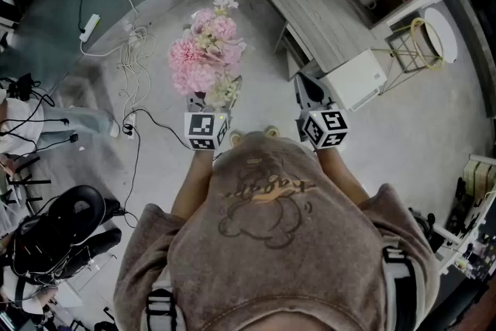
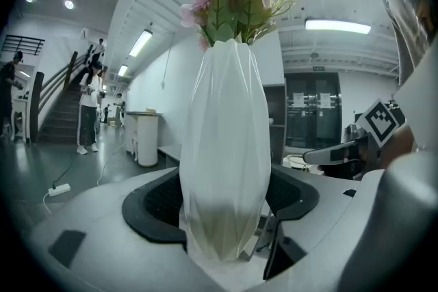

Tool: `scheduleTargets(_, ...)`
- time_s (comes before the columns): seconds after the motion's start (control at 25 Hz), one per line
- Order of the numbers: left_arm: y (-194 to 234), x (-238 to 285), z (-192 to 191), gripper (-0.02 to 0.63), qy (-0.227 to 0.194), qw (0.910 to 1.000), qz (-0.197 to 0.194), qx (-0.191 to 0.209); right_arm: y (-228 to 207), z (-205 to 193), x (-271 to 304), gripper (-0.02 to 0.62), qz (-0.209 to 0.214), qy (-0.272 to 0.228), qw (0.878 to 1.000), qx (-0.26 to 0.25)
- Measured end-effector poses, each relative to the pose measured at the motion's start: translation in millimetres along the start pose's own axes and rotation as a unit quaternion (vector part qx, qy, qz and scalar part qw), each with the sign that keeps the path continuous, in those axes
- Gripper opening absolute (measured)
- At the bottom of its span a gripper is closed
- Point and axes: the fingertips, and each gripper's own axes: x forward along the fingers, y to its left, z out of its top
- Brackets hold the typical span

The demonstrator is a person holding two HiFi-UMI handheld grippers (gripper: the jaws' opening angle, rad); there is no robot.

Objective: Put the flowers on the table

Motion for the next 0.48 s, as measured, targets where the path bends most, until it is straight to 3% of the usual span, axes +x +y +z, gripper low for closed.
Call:
scheduleTargets(0.28, 1.3, 4.1, 1.7, 0.364, -0.007, 0.9999, -0.007, -0.003, -2.1, 4.4, 6.1, -0.006, -0.006, -0.013, 1.0, 0.002)
scheduleTargets(0.48, 30.1, 2.0, 3.5, 0.364, -0.014, 0.9996, -0.025, -0.007, 18.2, 10.4, 25.7, -0.006, -0.021, -0.022, 1.0, -0.007)
